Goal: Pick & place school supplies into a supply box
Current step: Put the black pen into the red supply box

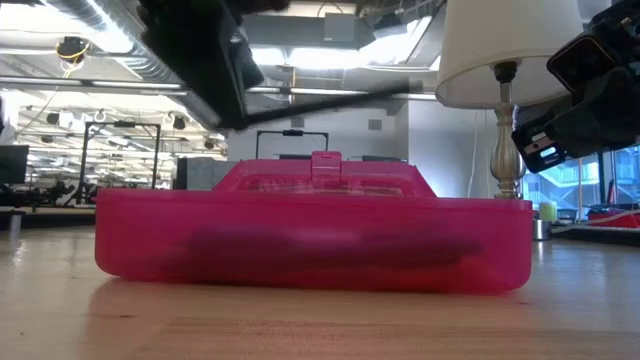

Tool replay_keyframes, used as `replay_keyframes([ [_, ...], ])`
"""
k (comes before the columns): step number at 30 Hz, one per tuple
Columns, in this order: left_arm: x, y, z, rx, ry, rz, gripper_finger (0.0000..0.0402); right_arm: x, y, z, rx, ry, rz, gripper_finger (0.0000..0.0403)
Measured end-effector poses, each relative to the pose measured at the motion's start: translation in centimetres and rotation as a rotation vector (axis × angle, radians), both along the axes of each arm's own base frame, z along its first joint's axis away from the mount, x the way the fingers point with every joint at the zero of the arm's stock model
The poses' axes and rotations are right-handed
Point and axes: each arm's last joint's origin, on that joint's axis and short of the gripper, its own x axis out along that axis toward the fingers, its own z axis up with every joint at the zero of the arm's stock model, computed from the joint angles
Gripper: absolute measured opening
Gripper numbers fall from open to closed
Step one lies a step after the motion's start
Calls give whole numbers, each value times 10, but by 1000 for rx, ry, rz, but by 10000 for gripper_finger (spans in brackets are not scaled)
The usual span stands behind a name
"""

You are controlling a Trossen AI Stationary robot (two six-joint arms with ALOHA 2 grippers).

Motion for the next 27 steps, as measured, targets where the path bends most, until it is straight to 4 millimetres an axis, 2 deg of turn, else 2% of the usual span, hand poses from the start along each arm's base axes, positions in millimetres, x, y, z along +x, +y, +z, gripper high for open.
replay_keyframes([
  [7, 20, -5, -15, 3, 105, -54, 18, 0, 0, 0, 2, 1, -1, 12],
  [12, 23, -7, -23, -2, 134, -104, 23, 0, 0, 0, 2, 2, -1, 12],
  [21, 26, -3, -28, -6, 149, -89, 27, 0, 0, 0, 21, 10, -6, 12],
  [27, 28, -4, -40, 3, 186, -85, 26, 0, 0, 0, 22, 11, -7, 12],
])
